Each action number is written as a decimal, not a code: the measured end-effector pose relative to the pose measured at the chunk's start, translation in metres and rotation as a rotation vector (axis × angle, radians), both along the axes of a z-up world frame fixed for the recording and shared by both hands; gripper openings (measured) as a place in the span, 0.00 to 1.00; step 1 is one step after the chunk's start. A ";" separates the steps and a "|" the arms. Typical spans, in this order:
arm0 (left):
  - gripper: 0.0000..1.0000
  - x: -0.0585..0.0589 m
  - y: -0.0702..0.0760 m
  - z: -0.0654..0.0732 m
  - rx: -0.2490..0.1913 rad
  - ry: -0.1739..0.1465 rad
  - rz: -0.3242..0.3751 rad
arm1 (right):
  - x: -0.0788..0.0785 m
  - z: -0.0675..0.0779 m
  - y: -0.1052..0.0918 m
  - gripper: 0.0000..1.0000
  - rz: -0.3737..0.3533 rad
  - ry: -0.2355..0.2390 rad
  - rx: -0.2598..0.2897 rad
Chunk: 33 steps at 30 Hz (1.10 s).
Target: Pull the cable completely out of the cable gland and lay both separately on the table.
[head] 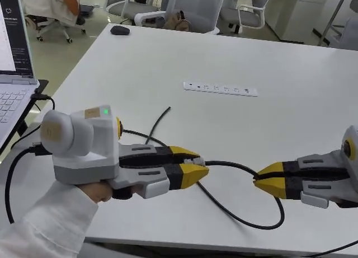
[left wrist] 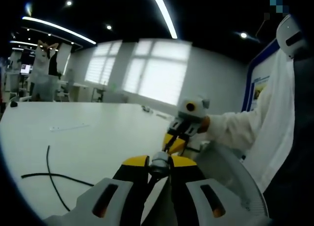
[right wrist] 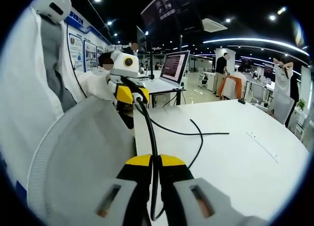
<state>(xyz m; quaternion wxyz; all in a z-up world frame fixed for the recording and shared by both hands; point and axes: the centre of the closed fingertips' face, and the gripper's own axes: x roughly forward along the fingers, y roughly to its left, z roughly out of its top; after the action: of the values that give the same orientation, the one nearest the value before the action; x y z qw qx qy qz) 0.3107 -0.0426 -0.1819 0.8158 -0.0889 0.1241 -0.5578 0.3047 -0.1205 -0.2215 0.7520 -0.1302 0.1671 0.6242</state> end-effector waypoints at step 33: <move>0.18 -0.002 0.000 0.005 -0.018 -0.021 -0.013 | -0.008 0.042 0.076 0.06 0.219 -0.067 0.051</move>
<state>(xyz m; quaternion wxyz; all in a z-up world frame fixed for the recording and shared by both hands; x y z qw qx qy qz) 0.3088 -0.0430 -0.1769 0.8126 -0.0898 0.1113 -0.5650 0.2971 -0.0446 -0.1800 0.6875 -0.1493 0.1107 0.7020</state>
